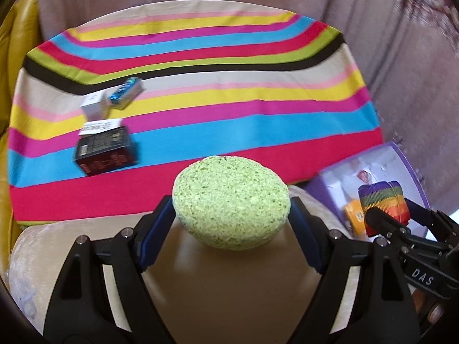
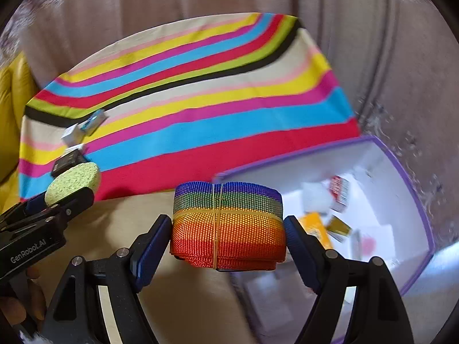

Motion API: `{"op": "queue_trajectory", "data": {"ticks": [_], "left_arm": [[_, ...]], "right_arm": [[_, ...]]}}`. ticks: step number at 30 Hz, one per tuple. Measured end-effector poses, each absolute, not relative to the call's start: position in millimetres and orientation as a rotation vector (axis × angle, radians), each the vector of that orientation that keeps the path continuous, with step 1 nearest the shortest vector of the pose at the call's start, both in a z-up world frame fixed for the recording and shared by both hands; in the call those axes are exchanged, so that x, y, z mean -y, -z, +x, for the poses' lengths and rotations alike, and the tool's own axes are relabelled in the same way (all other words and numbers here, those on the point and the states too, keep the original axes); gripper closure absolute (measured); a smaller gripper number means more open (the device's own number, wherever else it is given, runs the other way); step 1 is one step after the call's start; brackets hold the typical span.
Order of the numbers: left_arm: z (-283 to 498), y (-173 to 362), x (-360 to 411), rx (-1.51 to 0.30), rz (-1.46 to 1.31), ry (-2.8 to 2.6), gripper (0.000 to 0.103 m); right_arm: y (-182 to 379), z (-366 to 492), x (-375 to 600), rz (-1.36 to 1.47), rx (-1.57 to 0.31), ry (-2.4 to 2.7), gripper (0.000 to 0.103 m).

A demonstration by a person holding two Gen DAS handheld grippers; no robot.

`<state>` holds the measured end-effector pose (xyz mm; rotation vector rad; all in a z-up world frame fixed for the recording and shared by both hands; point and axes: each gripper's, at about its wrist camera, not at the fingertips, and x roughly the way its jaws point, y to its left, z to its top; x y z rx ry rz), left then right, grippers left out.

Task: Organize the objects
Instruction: 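Carry the sponge with the left tool while the right carries the strap bundle, then open both tools to drop the sponge and strap bundle into the purple-rimmed box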

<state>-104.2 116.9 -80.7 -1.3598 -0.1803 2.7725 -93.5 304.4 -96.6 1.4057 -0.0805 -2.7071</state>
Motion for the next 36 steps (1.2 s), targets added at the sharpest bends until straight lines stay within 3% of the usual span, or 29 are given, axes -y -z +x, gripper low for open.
{"op": "queue_trajectory", "data": {"ticks": [20,36], "left_arm": [[-116.9,77.7,-232.6,-0.004,-1.266,-2.494,0.021],[-112.3,72.8,-261.0,-0.022,-1.196,-2.360,0.017]], "right_arm": [[99.0,-78.0,-415.1,1.506,0.207,2.943,0.023],[92.5,-77.3,-438.1,1.503,0.257,3.031,0.021]]}}
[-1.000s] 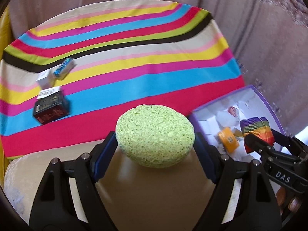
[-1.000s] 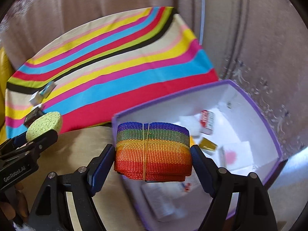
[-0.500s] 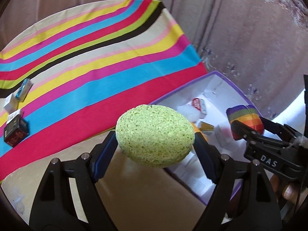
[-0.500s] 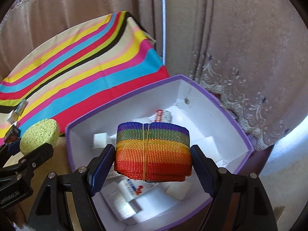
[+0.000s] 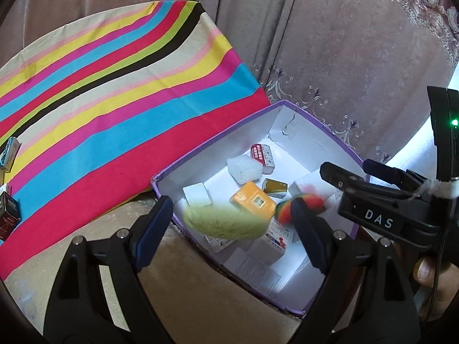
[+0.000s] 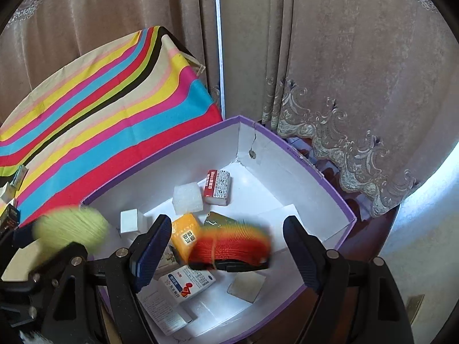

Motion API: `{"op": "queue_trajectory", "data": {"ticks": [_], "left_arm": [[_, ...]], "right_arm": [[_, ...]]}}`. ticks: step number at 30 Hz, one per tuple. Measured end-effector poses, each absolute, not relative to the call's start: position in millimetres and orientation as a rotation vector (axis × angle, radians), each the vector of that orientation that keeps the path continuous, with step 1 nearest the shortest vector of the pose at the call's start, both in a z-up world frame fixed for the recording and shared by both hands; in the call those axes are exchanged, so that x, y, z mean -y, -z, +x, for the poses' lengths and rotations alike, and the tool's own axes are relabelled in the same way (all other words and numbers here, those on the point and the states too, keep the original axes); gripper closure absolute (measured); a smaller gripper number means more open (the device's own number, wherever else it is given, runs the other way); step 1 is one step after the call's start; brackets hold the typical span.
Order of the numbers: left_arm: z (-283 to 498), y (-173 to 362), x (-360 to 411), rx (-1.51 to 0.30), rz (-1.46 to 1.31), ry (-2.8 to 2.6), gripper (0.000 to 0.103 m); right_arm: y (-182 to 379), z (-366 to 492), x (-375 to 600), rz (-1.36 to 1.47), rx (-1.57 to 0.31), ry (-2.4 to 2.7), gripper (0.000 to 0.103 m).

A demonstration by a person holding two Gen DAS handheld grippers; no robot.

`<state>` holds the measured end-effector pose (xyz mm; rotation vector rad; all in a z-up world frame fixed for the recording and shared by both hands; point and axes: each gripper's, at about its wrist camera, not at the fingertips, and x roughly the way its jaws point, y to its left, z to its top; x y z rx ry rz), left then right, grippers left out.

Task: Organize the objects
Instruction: 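Open both tools to drop the sponge and strap bundle into the purple-rimmed box, then move both tools back over the cloth toward the white and teal boxes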

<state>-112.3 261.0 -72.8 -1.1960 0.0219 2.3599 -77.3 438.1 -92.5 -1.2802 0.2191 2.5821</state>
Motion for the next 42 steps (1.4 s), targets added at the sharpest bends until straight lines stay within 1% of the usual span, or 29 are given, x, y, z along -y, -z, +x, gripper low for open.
{"op": "queue_trajectory", "data": {"ticks": [9,16,21,28,37,42], "left_arm": [[-116.5,73.6,-243.7,0.086,-1.219,-2.379,0.016],[-120.3,72.7,-216.1,0.237,-1.236,-2.421,0.016],[-124.6,73.1,-193.7,0.311,-1.254,-2.464,0.016],[-126.3,65.3,-150.7,0.417,-1.238,-2.523,0.016],[-129.9,59.5,-72.0,0.576,-1.249,-2.644,0.016],[-132.9,57.5,-34.4,0.604,-1.255,-2.706,0.016]], "right_arm": [[93.6,-81.1,-430.5,-1.307,-0.211,-2.602,0.021],[90.4,-84.8,-412.5,-1.320,-0.183,-2.649,0.021],[85.6,-89.0,-385.6,-1.332,-0.101,-2.701,0.021],[81.9,-91.2,-353.1,-1.363,-0.062,-2.785,0.021],[85.4,-98.4,-319.3,-1.422,-0.006,-2.821,0.021],[86.9,-103.9,-300.5,-1.452,0.024,-2.837,0.021]]}}
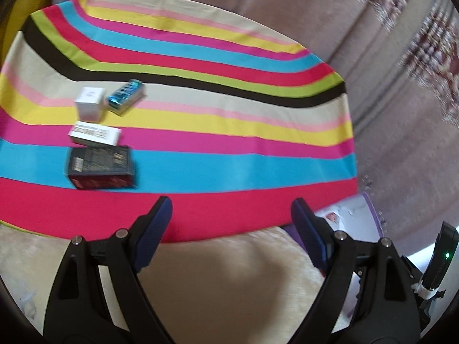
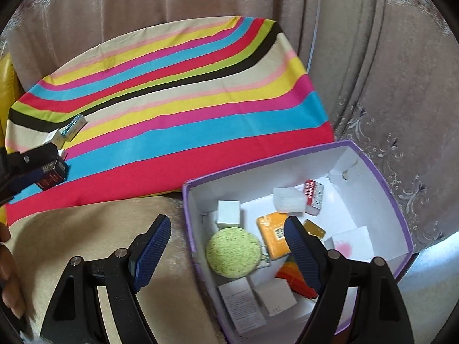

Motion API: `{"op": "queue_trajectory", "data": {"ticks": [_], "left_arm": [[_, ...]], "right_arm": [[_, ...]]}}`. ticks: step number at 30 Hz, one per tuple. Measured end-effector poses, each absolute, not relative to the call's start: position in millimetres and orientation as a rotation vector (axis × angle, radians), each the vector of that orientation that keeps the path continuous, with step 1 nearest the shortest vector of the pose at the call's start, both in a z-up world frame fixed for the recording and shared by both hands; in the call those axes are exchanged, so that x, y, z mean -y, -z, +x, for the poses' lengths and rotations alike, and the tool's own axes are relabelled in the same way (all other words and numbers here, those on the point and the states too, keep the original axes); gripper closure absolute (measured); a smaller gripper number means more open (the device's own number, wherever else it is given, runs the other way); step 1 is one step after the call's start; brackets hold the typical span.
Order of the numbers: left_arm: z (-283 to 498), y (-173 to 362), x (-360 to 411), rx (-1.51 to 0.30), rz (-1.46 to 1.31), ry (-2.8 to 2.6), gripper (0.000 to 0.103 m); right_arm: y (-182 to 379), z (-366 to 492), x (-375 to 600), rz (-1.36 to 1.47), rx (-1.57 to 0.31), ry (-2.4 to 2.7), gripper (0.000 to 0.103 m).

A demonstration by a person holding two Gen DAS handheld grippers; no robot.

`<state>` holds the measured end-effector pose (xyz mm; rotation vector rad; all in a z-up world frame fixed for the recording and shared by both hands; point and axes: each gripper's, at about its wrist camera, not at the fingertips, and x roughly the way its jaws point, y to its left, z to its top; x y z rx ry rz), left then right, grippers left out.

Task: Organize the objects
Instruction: 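Move both tools back over the cloth toward the white and teal boxes, then grasp the white DING ZHI DENTAL box with the left tool while the right grasps the teal toothpaste box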

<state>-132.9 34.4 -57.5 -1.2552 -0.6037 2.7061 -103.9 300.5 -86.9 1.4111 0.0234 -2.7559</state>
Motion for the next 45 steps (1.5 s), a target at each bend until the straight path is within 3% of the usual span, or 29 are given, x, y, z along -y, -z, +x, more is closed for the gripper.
{"op": "queue_trajectory", "data": {"ticks": [18,27,39,41,43,45], "left_arm": [[-174.2,74.7,104.3,0.630,-1.455,-2.845,0.016],[-236.1,118.3,110.8,0.501,-1.813,-2.642,0.011],[-259.6,149.1,105.9,0.407,-1.956,-2.594,0.007],[-258.7,149.4,104.0,0.376,-1.947,-2.623,0.010],[-256.4,148.2,102.5,0.329,-1.938,-2.666,0.019],[-252.3,147.4,105.7,0.368,-1.910,-2.684,0.019]], "right_arm": [[89.3,-147.4,-210.3,1.353,-0.153,2.602,0.021],[93.3,-169.9,-172.0,1.340,-0.213,2.532,0.021],[92.3,-204.2,-151.6,1.319,-0.187,2.506,0.021],[92.0,-210.4,-148.6,1.318,-0.182,2.508,0.021],[91.3,-216.7,-145.4,1.313,-0.166,2.512,0.021],[90.7,-224.4,-140.3,1.304,-0.158,2.518,0.021]]}}
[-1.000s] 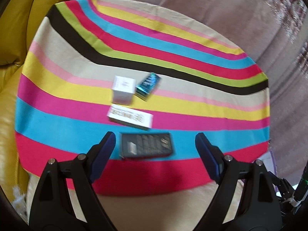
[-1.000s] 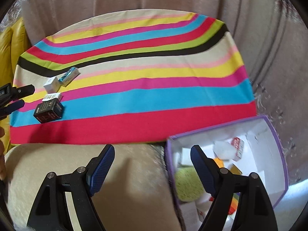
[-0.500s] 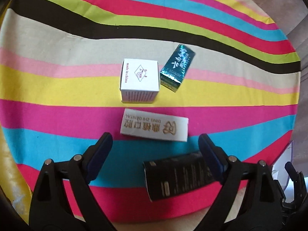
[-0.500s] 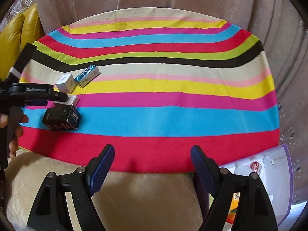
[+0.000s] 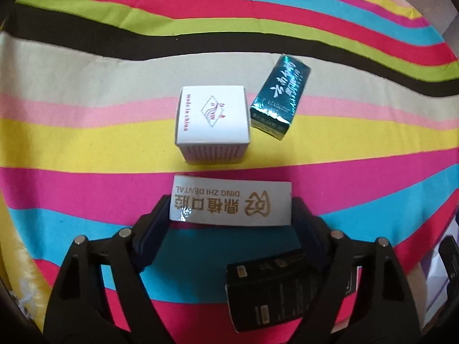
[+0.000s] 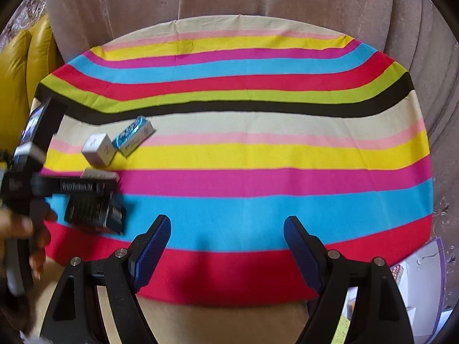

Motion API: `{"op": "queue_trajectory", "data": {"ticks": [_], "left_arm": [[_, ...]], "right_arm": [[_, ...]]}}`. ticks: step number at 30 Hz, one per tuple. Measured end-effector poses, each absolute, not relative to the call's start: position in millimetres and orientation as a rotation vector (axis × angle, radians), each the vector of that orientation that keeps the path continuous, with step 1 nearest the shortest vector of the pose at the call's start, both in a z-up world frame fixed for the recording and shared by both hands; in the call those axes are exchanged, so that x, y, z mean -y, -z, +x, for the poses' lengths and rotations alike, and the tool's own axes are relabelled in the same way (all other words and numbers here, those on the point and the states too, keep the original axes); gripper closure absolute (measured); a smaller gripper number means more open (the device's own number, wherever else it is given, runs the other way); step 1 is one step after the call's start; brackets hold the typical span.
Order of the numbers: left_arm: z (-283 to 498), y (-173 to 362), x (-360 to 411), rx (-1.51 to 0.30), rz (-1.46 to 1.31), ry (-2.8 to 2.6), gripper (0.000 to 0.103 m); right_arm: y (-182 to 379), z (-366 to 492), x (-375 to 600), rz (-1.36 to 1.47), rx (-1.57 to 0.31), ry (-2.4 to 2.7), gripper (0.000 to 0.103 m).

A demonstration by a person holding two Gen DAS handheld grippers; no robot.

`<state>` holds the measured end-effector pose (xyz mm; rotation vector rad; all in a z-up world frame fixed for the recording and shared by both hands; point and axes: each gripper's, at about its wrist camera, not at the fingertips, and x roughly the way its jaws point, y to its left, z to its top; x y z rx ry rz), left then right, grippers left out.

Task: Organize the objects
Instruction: 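Grasp the white DING ZHI DENTAL box with the left tool while the right grasps the teal toothpaste box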

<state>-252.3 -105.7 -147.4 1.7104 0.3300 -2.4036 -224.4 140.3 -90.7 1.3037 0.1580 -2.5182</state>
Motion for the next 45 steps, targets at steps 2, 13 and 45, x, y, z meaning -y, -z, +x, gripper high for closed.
{"op": "queue_trajectory", "data": {"ticks": [2,13,45], "left_arm": [[-248.2,146.6,109.7,-0.367,1.683,2.410,0.019],[-185.4,120.7,132.0,-0.612,1.393,2.442,0.020],[-173.8,124.5,154.3,-0.762,1.147,2.454,0.020]], "right_arm": [[91.0,-231.8,-131.7,1.295,-0.158,2.510,0.021],[100.9,-270.9,-54.6,1.100,-0.474,2.280,0.020],[151.6,-338.8,37.6,1.059,-0.642,1.981,0.028]]}}
